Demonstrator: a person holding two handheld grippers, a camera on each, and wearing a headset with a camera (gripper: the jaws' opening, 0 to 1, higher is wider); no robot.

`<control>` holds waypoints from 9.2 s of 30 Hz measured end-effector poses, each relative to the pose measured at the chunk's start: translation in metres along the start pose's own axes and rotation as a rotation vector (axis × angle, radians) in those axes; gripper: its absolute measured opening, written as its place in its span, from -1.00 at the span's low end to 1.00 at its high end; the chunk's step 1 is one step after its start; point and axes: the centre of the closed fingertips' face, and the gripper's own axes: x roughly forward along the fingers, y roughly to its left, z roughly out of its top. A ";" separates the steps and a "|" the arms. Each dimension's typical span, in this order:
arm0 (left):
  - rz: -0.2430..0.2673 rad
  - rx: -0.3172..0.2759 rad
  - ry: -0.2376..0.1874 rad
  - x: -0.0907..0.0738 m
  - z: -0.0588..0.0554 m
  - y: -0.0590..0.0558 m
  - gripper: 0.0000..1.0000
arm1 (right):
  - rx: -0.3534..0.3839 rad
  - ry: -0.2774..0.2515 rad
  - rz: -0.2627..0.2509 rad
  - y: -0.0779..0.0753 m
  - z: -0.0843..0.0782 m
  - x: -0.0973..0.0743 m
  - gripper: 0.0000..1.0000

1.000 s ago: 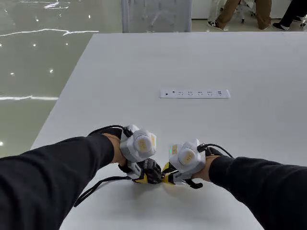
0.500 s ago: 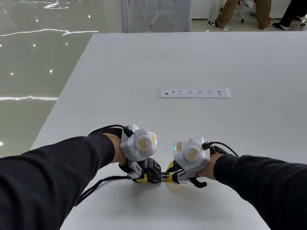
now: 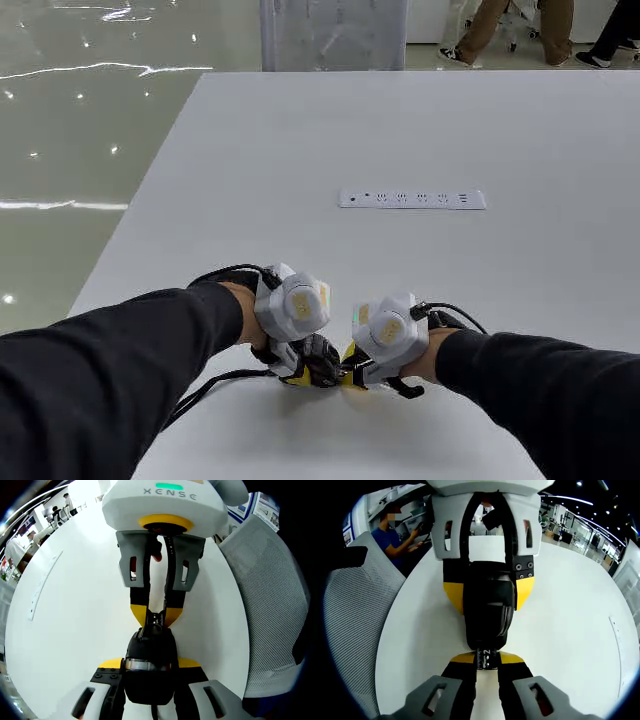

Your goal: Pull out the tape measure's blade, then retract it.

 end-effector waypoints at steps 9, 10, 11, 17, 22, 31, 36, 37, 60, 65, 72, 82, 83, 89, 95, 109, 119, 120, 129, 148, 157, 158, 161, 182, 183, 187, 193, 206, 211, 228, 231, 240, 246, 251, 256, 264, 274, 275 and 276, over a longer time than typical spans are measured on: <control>0.007 -0.008 0.003 0.000 0.000 0.001 -0.34 | 0.014 0.012 0.002 -0.001 -0.006 0.000 -0.78; 0.009 -0.011 0.003 0.000 0.000 0.001 -0.34 | 0.018 0.014 0.004 -0.002 -0.007 -0.001 -0.78; 0.009 -0.012 0.004 0.000 0.000 0.001 -0.34 | 0.019 0.015 0.005 -0.002 -0.009 -0.001 -0.78; 0.012 -0.020 0.003 -0.001 0.000 0.001 -0.34 | 0.024 0.024 0.009 -0.002 -0.015 -0.004 -0.78; 0.016 -0.027 0.001 0.000 -0.001 0.001 -0.34 | 0.020 0.031 0.008 -0.002 -0.020 -0.007 -0.78; 0.021 -0.032 0.001 -0.001 -0.001 0.001 -0.34 | 0.029 0.040 0.009 -0.002 -0.030 -0.014 -0.78; 0.023 -0.035 0.004 -0.001 -0.001 0.001 -0.33 | 0.030 0.048 0.009 -0.002 -0.035 -0.018 -0.78; 0.024 -0.035 0.004 -0.001 -0.001 0.001 -0.33 | 0.030 0.050 0.009 -0.002 -0.036 -0.018 -0.77; 0.035 -0.029 -0.009 -0.002 0.000 0.000 -0.34 | 0.057 0.084 0.000 -0.005 -0.066 -0.042 -0.77; 0.032 -0.029 -0.006 -0.001 0.000 0.001 -0.33 | 0.067 0.091 -0.002 -0.006 -0.073 -0.048 -0.77; 0.034 -0.029 -0.004 -0.001 0.000 0.000 -0.33 | 0.078 0.098 -0.004 -0.007 -0.082 -0.056 -0.77; 0.036 -0.036 -0.007 -0.001 0.000 0.001 -0.33 | 0.091 0.110 -0.011 -0.009 -0.098 -0.067 -0.77; 0.036 -0.035 -0.006 -0.001 0.000 0.001 -0.33 | 0.093 0.111 -0.012 -0.009 -0.098 -0.068 -0.77; 0.033 -0.026 -0.006 -0.001 0.000 0.000 -0.33 | 0.099 0.115 -0.013 -0.007 -0.104 -0.071 -0.77; 0.032 -0.019 -0.005 0.000 0.000 0.000 -0.33 | 0.113 0.113 -0.016 -0.006 -0.109 -0.075 -0.77; 0.032 -0.017 -0.003 0.000 0.000 0.000 -0.33 | 0.136 0.113 -0.023 -0.004 -0.118 -0.082 -0.77; 0.034 -0.021 -0.004 0.001 0.001 0.000 -0.33 | 0.146 0.119 -0.029 -0.004 -0.127 -0.090 -0.78; 0.034 -0.022 -0.004 0.001 0.001 0.000 -0.33 | 0.145 0.120 -0.030 -0.004 -0.128 -0.090 -0.78; 0.034 -0.022 -0.004 0.001 0.001 0.000 -0.33 | 0.150 0.127 -0.036 -0.005 -0.137 -0.097 -0.78; 0.037 -0.021 -0.004 0.001 0.001 0.000 -0.33 | 0.156 0.141 -0.047 -0.004 -0.153 -0.110 -0.78; 0.040 -0.022 -0.006 0.001 0.001 0.001 -0.33 | 0.162 0.145 -0.056 -0.004 -0.163 -0.118 -0.78; 0.040 -0.022 -0.006 0.001 0.001 0.000 -0.33 | 0.166 0.143 -0.058 -0.004 -0.164 -0.119 -0.78; 0.040 -0.022 -0.005 0.001 0.001 0.000 -0.33 | 0.170 0.143 -0.061 -0.004 -0.166 -0.120 -0.78; 0.041 -0.025 -0.007 0.001 0.001 0.000 -0.33 | 0.173 0.156 -0.066 -0.005 -0.176 -0.127 -0.78; 0.041 -0.025 -0.007 0.001 0.001 -0.001 -0.33 | 0.173 0.155 -0.067 -0.005 -0.176 -0.127 -0.77; 0.043 -0.024 -0.006 0.001 0.001 -0.001 -0.33 | 0.171 0.158 -0.067 -0.005 -0.176 -0.127 -0.77; 0.045 -0.023 -0.004 0.001 0.001 -0.001 -0.33 | 0.161 0.176 -0.063 -0.005 -0.175 -0.126 -0.77; 0.046 -0.023 -0.012 0.002 0.001 -0.001 -0.32 | 0.146 0.207 -0.048 -0.004 -0.175 -0.125 -0.77; 0.043 -0.023 -0.016 0.002 0.001 -0.001 -0.32 | 0.143 0.210 -0.044 -0.005 -0.176 -0.125 -0.77; 0.117 -0.012 0.035 0.002 -0.017 0.004 -0.23 | 0.153 0.275 -0.048 -0.003 -0.174 -0.124 -0.74; 0.119 -0.100 0.020 -0.001 -0.027 0.004 -0.15 | 0.167 0.268 -0.064 -0.003 -0.174 -0.124 -0.73; 0.162 -0.338 -0.064 -0.017 -0.053 0.003 0.13 | 0.176 0.281 -0.128 -0.007 -0.175 -0.126 -0.64; 0.213 -0.568 -0.229 -0.039 -0.048 0.015 0.41 | 0.235 0.182 -0.196 -0.013 -0.156 -0.129 -0.45; 0.268 -0.717 -0.491 -0.067 -0.037 0.021 1.00 | 0.311 0.032 -0.298 -0.018 -0.134 -0.145 -0.25; 0.325 -0.755 -0.600 -0.094 -0.053 0.001 1.00 | 0.329 -0.042 -0.398 -0.007 -0.135 -0.174 0.06; 0.440 -0.820 -0.608 -0.120 -0.085 -0.033 1.00 | 0.406 -0.126 -0.529 0.032 -0.159 -0.215 0.18; 0.505 -0.727 -0.642 -0.134 -0.095 -0.053 1.00 | 0.510 -0.185 -0.623 0.076 -0.180 -0.261 0.51; 0.505 -0.726 -0.646 -0.134 -0.096 -0.055 1.00 | 0.513 -0.187 -0.628 0.078 -0.182 -0.264 0.53; 0.505 -0.729 -0.652 -0.135 -0.097 -0.057 1.00 | 0.516 -0.188 -0.627 0.081 -0.184 -0.267 0.55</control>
